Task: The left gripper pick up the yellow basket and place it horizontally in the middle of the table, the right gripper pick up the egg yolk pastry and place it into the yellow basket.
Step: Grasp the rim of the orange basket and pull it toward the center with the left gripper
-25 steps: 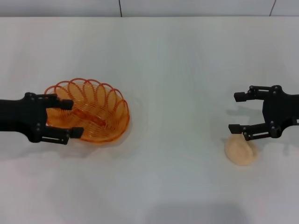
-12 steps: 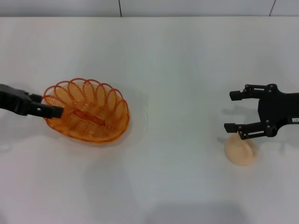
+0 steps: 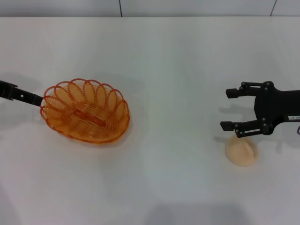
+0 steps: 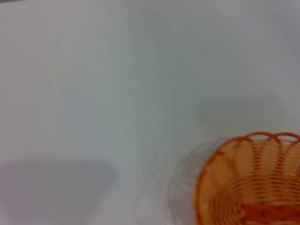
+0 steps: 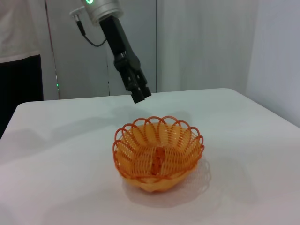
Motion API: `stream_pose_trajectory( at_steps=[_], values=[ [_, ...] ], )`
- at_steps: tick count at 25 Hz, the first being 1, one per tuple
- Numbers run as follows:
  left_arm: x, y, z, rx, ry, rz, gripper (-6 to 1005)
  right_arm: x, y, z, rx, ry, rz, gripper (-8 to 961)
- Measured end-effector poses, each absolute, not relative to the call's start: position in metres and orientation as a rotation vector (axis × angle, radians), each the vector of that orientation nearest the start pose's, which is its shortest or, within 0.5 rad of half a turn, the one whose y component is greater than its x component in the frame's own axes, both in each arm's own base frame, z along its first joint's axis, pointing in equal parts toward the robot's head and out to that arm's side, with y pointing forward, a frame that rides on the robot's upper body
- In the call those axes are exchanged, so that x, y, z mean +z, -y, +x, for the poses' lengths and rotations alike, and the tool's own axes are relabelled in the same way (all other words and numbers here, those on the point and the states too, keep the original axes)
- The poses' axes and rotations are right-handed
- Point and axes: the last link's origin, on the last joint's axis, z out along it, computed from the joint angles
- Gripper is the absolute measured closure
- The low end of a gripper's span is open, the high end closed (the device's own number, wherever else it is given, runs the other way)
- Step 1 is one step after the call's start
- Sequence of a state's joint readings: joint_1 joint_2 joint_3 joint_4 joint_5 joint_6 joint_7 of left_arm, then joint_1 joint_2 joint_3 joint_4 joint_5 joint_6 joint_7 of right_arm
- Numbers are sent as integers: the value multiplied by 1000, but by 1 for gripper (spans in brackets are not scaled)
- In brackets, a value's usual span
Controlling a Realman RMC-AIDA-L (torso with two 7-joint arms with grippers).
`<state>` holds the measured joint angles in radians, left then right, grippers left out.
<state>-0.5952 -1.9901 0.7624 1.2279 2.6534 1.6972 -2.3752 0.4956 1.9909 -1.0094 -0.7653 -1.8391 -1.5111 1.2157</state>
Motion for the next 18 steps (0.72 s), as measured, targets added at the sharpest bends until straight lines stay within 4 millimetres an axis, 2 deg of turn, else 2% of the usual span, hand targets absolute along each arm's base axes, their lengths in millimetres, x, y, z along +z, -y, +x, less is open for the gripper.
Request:
stream_pose_trajectory(
  at_steps=[9,18],
  values=[
    [94,-379,-278,275,1275,-2300,121,12,-339,249,501,-133,-2834,103],
    [63,-390,-282,283,1259,-2359,122,10,-340,245,506,-120,-2839,102]
  ],
)
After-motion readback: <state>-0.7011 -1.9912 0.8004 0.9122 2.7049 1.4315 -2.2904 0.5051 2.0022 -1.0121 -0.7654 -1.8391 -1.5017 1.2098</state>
